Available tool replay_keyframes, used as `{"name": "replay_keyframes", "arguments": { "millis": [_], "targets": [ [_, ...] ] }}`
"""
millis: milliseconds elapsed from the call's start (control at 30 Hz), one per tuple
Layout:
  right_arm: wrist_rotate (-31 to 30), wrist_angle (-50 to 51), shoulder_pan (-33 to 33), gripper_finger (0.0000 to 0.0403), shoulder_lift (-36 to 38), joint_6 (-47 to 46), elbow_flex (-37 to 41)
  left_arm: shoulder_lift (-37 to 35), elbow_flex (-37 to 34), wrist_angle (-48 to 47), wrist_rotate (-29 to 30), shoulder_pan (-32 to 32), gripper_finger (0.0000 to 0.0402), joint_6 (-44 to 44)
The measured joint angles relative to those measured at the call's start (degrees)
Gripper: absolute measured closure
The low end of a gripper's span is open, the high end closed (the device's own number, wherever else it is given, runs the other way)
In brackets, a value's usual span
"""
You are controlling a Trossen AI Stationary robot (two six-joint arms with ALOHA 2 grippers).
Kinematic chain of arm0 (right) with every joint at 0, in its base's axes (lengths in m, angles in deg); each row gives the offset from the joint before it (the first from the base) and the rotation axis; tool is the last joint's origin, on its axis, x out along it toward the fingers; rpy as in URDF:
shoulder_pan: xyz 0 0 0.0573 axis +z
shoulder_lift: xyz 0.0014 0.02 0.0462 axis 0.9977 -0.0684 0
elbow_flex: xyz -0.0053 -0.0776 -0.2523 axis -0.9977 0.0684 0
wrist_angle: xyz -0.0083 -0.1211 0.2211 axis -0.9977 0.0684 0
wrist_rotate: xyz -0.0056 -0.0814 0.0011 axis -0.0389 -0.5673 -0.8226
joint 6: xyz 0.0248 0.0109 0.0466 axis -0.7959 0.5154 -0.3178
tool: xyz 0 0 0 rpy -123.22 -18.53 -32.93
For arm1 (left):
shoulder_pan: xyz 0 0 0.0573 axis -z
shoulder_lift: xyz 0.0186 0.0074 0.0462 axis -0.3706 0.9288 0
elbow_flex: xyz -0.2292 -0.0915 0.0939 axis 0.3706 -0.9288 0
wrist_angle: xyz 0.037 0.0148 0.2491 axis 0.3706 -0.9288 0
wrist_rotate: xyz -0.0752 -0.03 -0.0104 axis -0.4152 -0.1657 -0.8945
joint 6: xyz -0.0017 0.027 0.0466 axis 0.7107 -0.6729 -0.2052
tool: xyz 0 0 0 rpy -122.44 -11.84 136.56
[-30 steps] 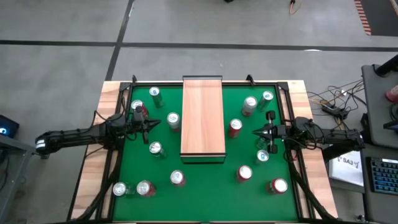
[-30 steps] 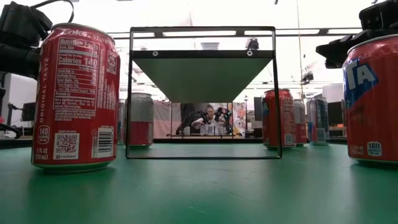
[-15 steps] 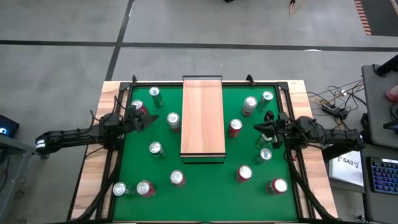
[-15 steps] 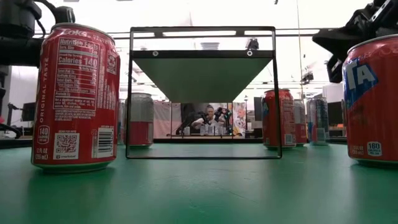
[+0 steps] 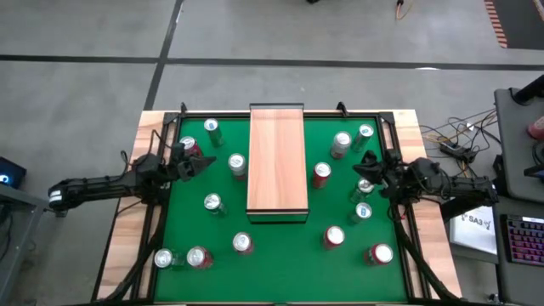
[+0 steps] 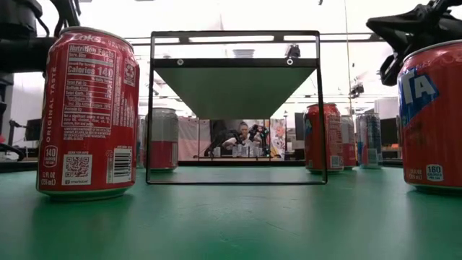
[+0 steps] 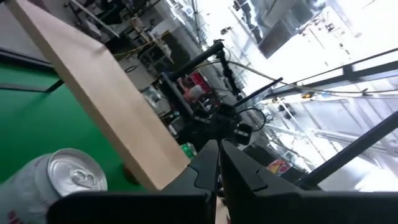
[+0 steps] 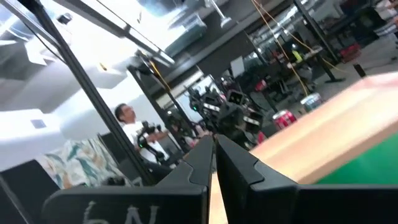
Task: Place canned beverage on shelf
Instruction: Put the white can on the shelf
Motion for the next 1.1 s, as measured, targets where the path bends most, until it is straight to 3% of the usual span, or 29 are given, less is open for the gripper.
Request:
{"name": "replay_keyframes", "arguments": {
  "millis": [167, 300, 600, 700, 1100],
  "targets": [
    [0.10, -0.74, 0.68, 0.0390, -0.09, 0.41, 0.00, 0.18, 0.37, 5.63, -0.84, 0.91, 0.0400, -9.34],
    [-0.02, -1.93, 1.16, 0.0390, -1.05, 2.23, 0.00, 1.67, 5.50, 1.24, -2.23, 1.42, 0.0400, -13.80],
    [-1.40, -3.63, 1.16, 0.0390, -3.13, 5.43, -0.03, 10.02, 24.94, -35.38, -4.64, 1.49, 0.0400, -27.22],
    [-1.37, -3.58, 1.16, 0.0390, -4.09, 5.62, -0.31, 12.84, 28.39, -44.77, -4.59, 1.51, 0.0400, -32.06],
    [-1.40, -7.26, 1.14, 0.0390, -11.89, 6.53, -0.74, 20.60, 27.79, -39.81, -4.45, 1.62, 0.0400, -46.54]
  ]
}}
